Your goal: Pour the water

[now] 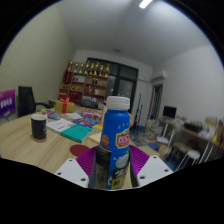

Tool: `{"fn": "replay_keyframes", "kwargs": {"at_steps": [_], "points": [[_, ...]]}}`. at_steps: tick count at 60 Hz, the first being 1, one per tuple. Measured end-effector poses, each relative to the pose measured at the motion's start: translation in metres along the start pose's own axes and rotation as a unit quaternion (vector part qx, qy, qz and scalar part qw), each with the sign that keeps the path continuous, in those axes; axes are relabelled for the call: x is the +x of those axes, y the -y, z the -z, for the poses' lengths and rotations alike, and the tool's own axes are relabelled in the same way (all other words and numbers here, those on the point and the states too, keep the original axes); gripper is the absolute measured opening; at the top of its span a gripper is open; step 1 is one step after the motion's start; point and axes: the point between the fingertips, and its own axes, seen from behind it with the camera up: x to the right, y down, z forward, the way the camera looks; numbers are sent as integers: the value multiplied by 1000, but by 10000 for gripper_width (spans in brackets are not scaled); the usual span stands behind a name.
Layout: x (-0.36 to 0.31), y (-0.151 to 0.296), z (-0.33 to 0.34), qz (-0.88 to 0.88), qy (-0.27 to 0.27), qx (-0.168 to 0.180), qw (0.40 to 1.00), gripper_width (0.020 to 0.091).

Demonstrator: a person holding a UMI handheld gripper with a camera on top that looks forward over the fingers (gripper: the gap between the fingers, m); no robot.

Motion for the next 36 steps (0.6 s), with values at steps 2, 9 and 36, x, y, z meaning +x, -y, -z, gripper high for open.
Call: {"fn": "replay_keyframes", "kwargs": {"at_steps": [2, 9, 36], "points": [[-2, 12, -2, 37, -3, 6, 999, 486], [-31, 68, -21, 200, -9, 33, 979, 487], [-167, 164, -89, 814, -64, 95, 570, 490]]}}
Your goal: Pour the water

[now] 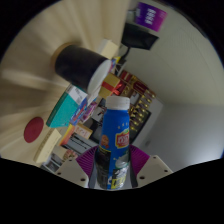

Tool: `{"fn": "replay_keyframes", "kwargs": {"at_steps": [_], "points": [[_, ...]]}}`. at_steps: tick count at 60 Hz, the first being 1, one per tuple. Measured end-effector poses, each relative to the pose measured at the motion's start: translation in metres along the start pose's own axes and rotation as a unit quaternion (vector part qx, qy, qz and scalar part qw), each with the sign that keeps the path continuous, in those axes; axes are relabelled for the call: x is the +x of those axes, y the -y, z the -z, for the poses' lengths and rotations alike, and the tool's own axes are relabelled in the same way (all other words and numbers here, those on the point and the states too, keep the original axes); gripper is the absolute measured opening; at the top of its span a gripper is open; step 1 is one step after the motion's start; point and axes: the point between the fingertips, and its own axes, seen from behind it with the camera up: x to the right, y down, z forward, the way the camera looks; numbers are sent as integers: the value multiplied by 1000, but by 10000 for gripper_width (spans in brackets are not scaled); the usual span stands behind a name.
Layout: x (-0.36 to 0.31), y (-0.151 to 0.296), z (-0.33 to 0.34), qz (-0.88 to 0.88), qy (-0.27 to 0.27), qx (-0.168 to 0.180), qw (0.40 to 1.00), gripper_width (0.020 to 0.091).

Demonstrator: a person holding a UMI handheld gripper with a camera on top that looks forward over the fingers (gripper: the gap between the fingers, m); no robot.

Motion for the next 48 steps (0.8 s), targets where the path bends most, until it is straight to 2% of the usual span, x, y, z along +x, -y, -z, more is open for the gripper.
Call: {"fn": "replay_keyframes", "kwargs": {"at_steps": [11, 21, 25, 33, 37, 39, 45, 46, 48], "points": [[7, 31, -3, 134, -29, 26, 990, 489], [10, 39, -3, 152, -31, 39, 987, 487], [18, 38, -2, 93, -38, 43, 994, 484], [51, -1, -7, -202, -56, 13, 978, 486], [52, -32, 1, -386, -73, -4, 920, 490], [56, -39, -19, -472, -49, -1, 880, 484], [24, -44, -25, -743, 6, 0, 669, 488], [10, -48, -3, -778, -4, 2, 628, 486], [16, -44, -26, -816, 43, 10, 576, 487]]}}
